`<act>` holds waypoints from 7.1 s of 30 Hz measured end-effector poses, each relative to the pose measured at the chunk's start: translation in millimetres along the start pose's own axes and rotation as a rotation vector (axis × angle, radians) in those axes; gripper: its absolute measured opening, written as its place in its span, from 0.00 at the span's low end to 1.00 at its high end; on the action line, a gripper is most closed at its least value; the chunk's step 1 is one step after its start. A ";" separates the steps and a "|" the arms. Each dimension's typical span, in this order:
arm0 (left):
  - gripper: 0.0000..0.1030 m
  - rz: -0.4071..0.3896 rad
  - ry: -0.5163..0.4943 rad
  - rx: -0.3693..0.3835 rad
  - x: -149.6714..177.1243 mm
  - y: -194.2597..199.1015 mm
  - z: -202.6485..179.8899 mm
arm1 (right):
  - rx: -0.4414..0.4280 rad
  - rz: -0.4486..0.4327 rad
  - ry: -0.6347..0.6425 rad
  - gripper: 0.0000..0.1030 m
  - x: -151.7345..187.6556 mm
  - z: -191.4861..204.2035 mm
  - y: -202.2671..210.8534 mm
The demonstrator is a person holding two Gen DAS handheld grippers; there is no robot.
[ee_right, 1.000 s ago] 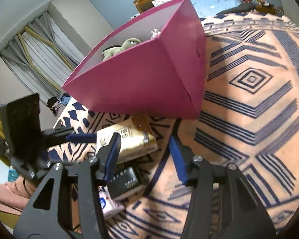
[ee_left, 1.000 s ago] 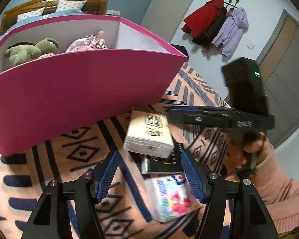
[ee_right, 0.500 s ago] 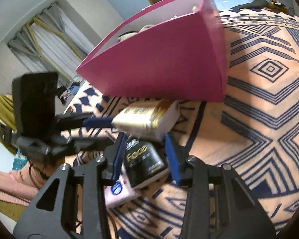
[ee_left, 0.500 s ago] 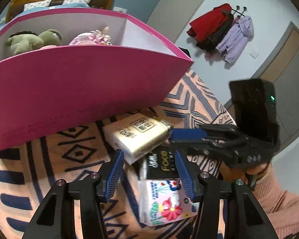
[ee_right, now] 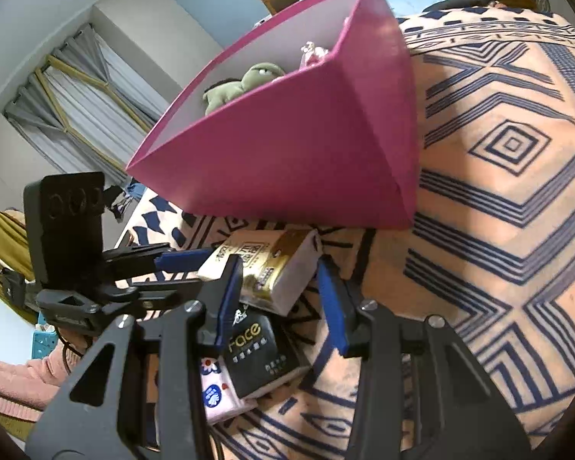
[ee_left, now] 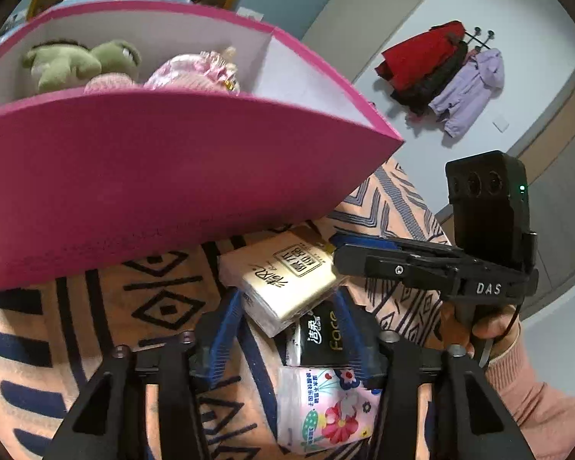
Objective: Organize objects
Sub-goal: 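Grasp the cream tissue pack with both grippers and lift it, then carry the cream tissue pack into the magenta box and release it, then move both grippers to the floral tissue pack beside the black pack, then close both grippers on the floral tissue pack, then lift the floral tissue pack up toward the magenta box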
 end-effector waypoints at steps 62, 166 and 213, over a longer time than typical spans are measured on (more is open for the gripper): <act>0.42 -0.246 -0.148 -0.093 -94.3 86.4 -43.3 | 0.048 -0.234 0.258 0.33 -85.6 88.5 73.6; 0.54 -0.057 -0.171 -0.128 66.9 43.7 -23.6 | 0.005 0.014 0.027 0.44 100.4 61.6 12.4; 0.46 -0.088 -0.142 -0.027 28.4 48.6 -47.8 | 0.038 -0.089 0.046 0.32 54.5 53.8 43.4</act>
Point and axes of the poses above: each gripper's, at about its wrist camera, not at the fingertips, and y roughly against the way its jaws point, z to its left, x to its underside, the point moved 10 cm from there along -y, roughly the way its jaws point, and after that the axes turned 15 degrees about -x, right-handed, at the moved point
